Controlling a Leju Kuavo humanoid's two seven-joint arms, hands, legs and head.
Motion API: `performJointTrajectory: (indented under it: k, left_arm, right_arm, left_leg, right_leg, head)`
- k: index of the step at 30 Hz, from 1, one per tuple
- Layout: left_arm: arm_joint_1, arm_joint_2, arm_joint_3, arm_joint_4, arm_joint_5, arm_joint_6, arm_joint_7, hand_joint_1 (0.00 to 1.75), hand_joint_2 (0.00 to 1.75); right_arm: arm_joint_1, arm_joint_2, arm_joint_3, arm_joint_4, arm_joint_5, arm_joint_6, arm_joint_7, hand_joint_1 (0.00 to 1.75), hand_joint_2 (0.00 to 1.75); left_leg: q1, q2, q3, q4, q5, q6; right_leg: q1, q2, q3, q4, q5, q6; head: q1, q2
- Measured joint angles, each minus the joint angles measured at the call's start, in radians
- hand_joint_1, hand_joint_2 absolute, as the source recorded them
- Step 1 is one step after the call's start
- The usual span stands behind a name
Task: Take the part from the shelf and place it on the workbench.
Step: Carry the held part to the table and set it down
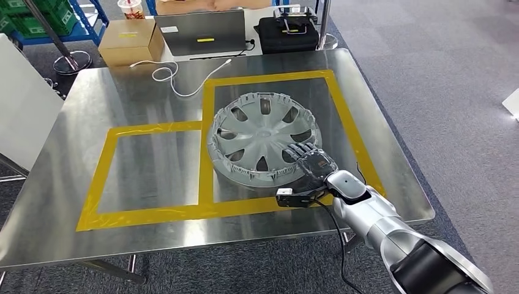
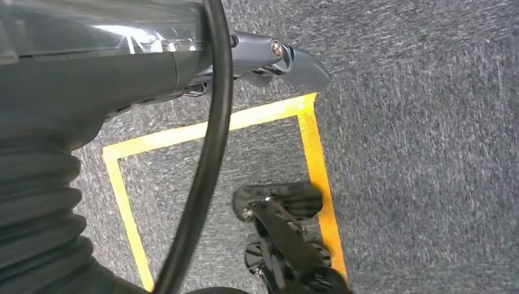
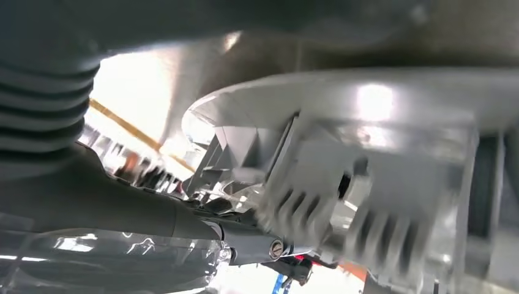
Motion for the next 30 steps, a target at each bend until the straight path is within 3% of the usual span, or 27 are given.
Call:
performJointTrajectory:
  k: [1,5,7,9,10,11,12,14,16,19,21,25,26,27,30]
  left_arm:
    - [0.0,0.001,-0.001,0.0,0.0,0.001,0.0,0.0,0.0]
    - [0.002,0.003,-0.002,0.0,0.001,0.002,0.001,0.0,0.0]
    - [0.001,0.003,-0.002,0.0,0.002,0.002,0.001,0.0,0.0]
    - [0.003,0.003,-0.002,0.0,0.003,0.001,0.001,0.0,0.0]
    - [0.004,0.003,-0.002,0.0,0.005,0.001,0.001,0.0,0.0]
    - [0.005,0.003,-0.002,0.0,0.008,0.001,0.001,0.0,0.0]
    - [0.006,0.003,-0.002,0.0,0.011,0.001,0.002,0.0,0.0]
    - [0.006,0.003,-0.002,0.0,0.015,0.001,0.002,0.0,0.0]
    - [0.006,0.002,-0.001,0.0,0.018,0.002,0.001,0.0,0.0]
    - [0.007,0.001,0.003,0.0,0.022,0.002,0.0,0.0,0.0]
    - [0.008,0.0,0.008,0.0,0.025,0.003,-0.003,0.0,0.0]
    - [0.011,-0.002,0.016,0.0,0.029,0.005,-0.013,0.0,0.0]
    - [0.012,-0.003,0.017,0.0,0.03,0.004,-0.014,0.0,0.0]
    - [0.013,-0.003,0.018,0.0,0.031,0.004,-0.015,0.0,0.0]
    - [0.014,-0.003,0.022,0.0,0.035,0.001,-0.023,0.0,0.0]
  right_arm:
    - [0.0,0.0,0.0,0.004,0.002,0.0,0.016,0.0,0.0]
    - [-0.003,-0.013,-0.01,0.027,0.013,-0.008,0.096,0.0,0.0]
    - [-0.003,-0.025,-0.024,0.039,0.015,-0.017,0.135,0.0,0.0]
    - [0.002,-0.037,-0.045,0.052,0.0,-0.039,0.151,0.0,0.0]
    - [0.009,-0.042,-0.062,0.056,-0.028,-0.059,0.139,0.0,0.0]
    - [0.017,-0.045,-0.088,0.058,-0.071,-0.084,0.112,0.0,0.0]
    - [0.028,-0.047,-0.123,0.055,-0.124,-0.111,0.075,0.0,0.0]
    - [0.047,-0.047,-0.203,0.041,-0.208,-0.162,0.007,0.0,0.0]
    - [0.061,-0.046,-0.272,0.019,-0.246,-0.205,-0.026,0.0,0.0]
    - [0.096,-0.044,-0.364,-0.047,-0.311,-0.266,-0.074,0.0,0.0]
    - [0.13,-0.038,-0.435,-0.119,-0.388,-0.294,-0.13,0.0,0.0]
    - [0.23,-0.009,-0.587,-0.341,-0.658,-0.208,-0.268,0.0,0.0]
    - [0.258,0.0,-0.623,-0.406,-0.724,-0.166,-0.287,0.0,0.0]
    - [0.283,0.009,-0.656,-0.467,-0.779,-0.124,-0.298,0.0,0.0]
    - [0.343,0.034,-0.724,-0.635,-0.934,0.029,-0.324,0.0,0.0]
  left_leg:
    - [-0.002,0.0,0.013,-0.029,0.005,0.005]
    - [-0.002,0.0,0.017,-0.05,0.012,0.029]
    - [0.001,0.001,0.018,-0.058,0.018,0.041]
    - [-0.001,-0.001,0.014,-0.057,0.018,0.046]
    - [-0.002,-0.001,0.014,-0.056,0.018,0.047]
    - [-0.002,-0.003,0.013,-0.055,0.017,0.047]
    - [-0.003,-0.004,0.014,-0.053,0.015,0.046]
    - [-0.004,-0.005,0.015,-0.048,0.01,0.041]
    - [-0.008,-0.006,0.012,-0.041,0.005,0.033]
    - [-0.009,-0.005,0.009,-0.039,0.001,0.02]
    - [-0.007,-0.004,-0.002,-0.008,-0.023,0.009]
    - [-0.001,-0.002,-0.106,0.221,-0.134,-0.01]
    - [0.0,-0.002,-0.119,0.246,-0.135,-0.012]
    - [0.0,-0.002,-0.113,0.23,-0.115,-0.011]
    - [-0.002,-0.003,-0.022,0.037,-0.018,0.001]
  right_leg:
    - [0.001,0.001,-0.002,0.001,0.0,0.005]
    - [-0.001,0.001,-0.009,0.01,-0.008,0.029]
    - [-0.003,0.0,-0.045,0.089,-0.057,0.036]
    - [-0.003,0.0,-0.11,0.218,-0.115,0.041]
    - [-0.003,0.0,-0.133,0.261,-0.125,0.042]
    - [-0.003,0.0,-0.14,0.271,-0.116,0.043]
    - [-0.002,0.0,-0.128,0.242,-0.089,0.042]
    - [-0.001,-0.002,-0.069,0.116,-0.021,0.035]
    - [0.002,-0.002,-0.027,0.022,0.009,0.027]
    - [0.004,-0.002,-0.021,0.003,0.008,0.014]
    - [0.0,-0.004,-0.017,-0.003,0.01,0.002]
    - [-0.001,-0.009,-0.013,-0.005,0.008,-0.01]
    - [0.0,-0.009,-0.013,-0.004,0.007,-0.01]
    - [-0.001,-0.009,-0.012,-0.002,0.005,-0.01]
    - [0.001,-0.007,-0.008,0.004,-0.002,-0.002]
  head:
    - [0.0,0.0]
    - [0.001,0.0]
    - [0.004,0.0]
    - [0.005,0.0]
    - [0.005,0.0]
    - [0.005,0.0]
    - [0.005,0.0]
    - [0.005,0.0]
    - [0.004,0.0]
    - [0.004,0.0]
    - [0.002,0.0]
    - [-0.001,0.0]
    - [-0.002,0.0]
    - [-0.002,0.0]
    - [-0.002,0.0]
